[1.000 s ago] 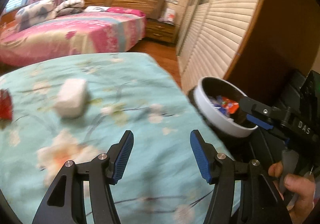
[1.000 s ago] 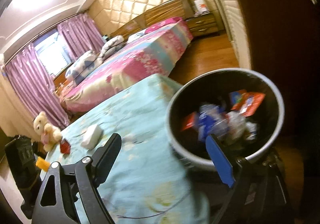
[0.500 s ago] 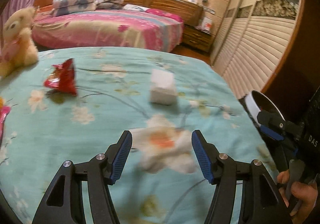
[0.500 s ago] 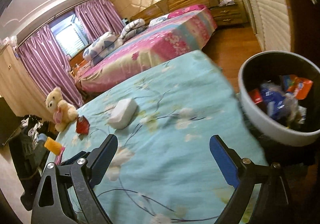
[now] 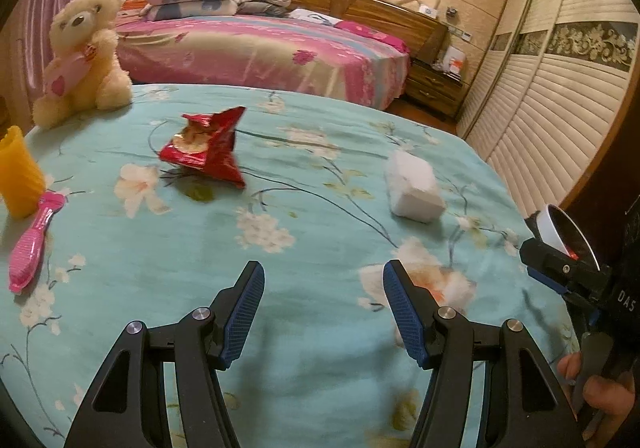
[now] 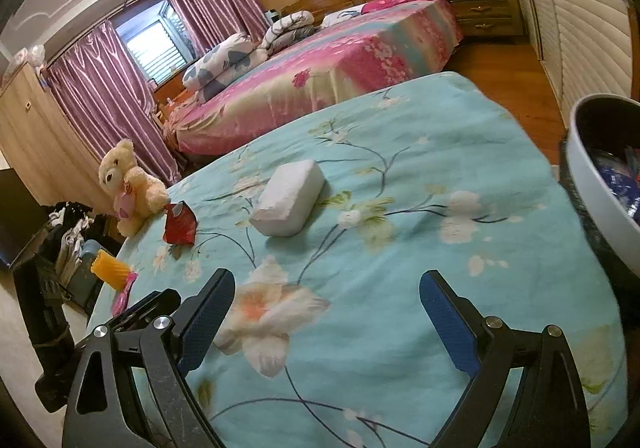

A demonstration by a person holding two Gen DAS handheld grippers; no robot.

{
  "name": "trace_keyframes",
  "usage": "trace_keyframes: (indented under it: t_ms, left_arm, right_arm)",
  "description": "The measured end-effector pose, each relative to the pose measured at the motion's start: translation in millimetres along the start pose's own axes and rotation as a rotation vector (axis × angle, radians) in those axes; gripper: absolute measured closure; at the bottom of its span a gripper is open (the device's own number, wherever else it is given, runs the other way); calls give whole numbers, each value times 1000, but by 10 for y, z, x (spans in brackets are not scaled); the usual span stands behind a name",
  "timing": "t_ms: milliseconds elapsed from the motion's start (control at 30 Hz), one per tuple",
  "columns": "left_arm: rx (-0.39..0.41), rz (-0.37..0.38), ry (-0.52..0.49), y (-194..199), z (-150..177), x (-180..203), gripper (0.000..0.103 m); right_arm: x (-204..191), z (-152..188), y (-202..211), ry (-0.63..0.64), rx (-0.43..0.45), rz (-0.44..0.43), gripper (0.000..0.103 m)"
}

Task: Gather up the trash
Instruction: 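Move both open tools back over the bed toward the remaining items, then grasp the red chip bag with the left tool while the right tool grasps the white foam block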

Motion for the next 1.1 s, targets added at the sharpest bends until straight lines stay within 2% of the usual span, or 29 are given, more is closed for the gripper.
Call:
trace_keyframes:
  t_ms: [233, 400, 700, 867, 967, 1000, 1033, 1067, 1100]
  left_arm:
    - [-2, -40, 20, -64, -69, -255, 39]
    - [-31, -53, 58, -175, -143, -460, 38]
    - [-22, -107, 126, -463, -487, -825, 35]
    - [-23, -101, 187, -691, -662, -958, 35]
    - [-9, -107, 190, -770, -710, -949, 38]
    - [-6, -113, 182, -800, -717, -930, 48]
    - [-10, -110, 179, -826, -715, -912, 58]
    - [-20, -100, 171, -858, -714, -893, 78]
    - [-33, -88, 162, -896, -707, -874, 86]
  right_arm:
    - [-143, -28, -192, 16, -21, -8, 8]
    - [-291, -62, -378, 43, -40, -9, 8]
    - [-430, -177, -726, 71, -51, 4, 8]
    - [-473, -259, -915, 83, -71, 23, 8]
    - [-487, -304, -985, 92, -75, 35, 11]
    - [-486, -316, -1000, 97, -72, 43, 14]
    - [-488, -321, -1021, 97, -75, 50, 25]
    - [-474, -322, -1038, 95, -82, 57, 41]
    - [-457, -323, -1052, 91, -88, 64, 48]
Point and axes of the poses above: each gripper's, at about its wrist camera, not at the fingertips, and y roughly against the way its jaws point, x to its right, z to its underside, the point moved 3 cm from there along -y, roughly the way its jaws point, and after that the axes turned 4 degrees about -y, right-handed, at the moved point
